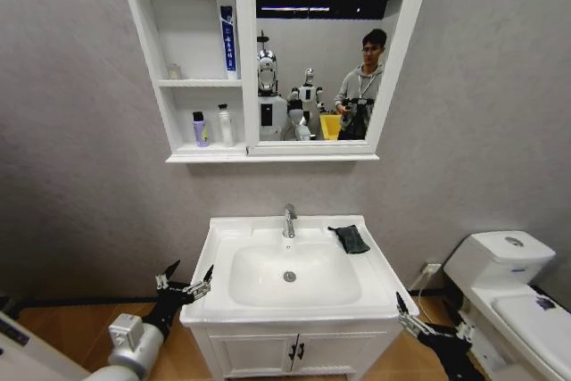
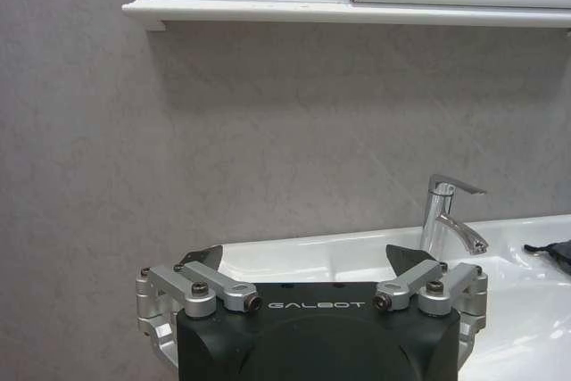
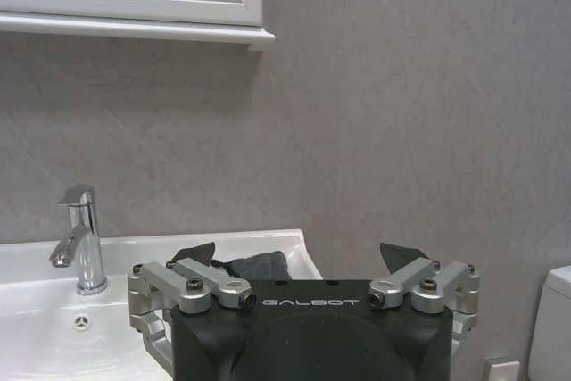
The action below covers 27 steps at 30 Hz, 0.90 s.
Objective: Move facial cleanser and shampoo from washbasin to cabinet, then wipe washbasin with towel.
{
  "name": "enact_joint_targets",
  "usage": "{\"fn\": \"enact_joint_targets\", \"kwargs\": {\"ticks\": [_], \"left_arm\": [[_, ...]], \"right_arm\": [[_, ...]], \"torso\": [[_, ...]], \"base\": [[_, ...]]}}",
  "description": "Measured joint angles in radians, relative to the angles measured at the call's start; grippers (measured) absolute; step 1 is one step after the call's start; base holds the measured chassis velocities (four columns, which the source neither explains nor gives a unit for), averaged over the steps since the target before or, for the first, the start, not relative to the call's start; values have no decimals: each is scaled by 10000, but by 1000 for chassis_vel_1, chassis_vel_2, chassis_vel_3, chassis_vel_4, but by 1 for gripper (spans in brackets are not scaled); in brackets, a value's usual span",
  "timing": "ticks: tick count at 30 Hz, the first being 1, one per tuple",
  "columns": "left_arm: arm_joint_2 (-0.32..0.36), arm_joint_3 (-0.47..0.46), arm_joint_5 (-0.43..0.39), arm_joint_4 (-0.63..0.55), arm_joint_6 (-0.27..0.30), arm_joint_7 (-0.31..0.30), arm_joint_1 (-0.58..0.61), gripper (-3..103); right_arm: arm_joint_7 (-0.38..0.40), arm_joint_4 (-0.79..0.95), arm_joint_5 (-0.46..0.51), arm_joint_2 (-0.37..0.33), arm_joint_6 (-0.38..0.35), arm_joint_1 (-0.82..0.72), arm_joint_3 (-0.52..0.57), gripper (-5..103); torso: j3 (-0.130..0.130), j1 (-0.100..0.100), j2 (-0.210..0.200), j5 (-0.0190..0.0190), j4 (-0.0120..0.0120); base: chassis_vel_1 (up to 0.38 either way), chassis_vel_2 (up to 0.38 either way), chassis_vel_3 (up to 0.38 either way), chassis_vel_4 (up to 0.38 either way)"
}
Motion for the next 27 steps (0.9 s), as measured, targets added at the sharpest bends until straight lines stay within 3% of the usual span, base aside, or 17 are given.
{"fn": "enact_joint_targets", "kwargs": {"ticks": [2, 7, 27], "left_arm": [[0, 0, 0, 0, 0, 0, 0, 100], [0, 0, 0, 0, 0, 0, 0, 100], [0, 0, 0, 0, 0, 0, 0, 100]], "right_arm": [[70, 239, 66, -116, -519, 15, -30, 100], [102, 246, 162, -201, -839, 179, -116, 100], [88, 171, 173, -209, -851, 219, -137, 100]], "torso": [[0, 0, 0, -1, -2], [0, 0, 0, 1, -1], [0, 1, -1, 0, -1]], "base": [[0, 0, 0, 0], [0, 0, 0, 0], [0, 0, 0, 0]]}}
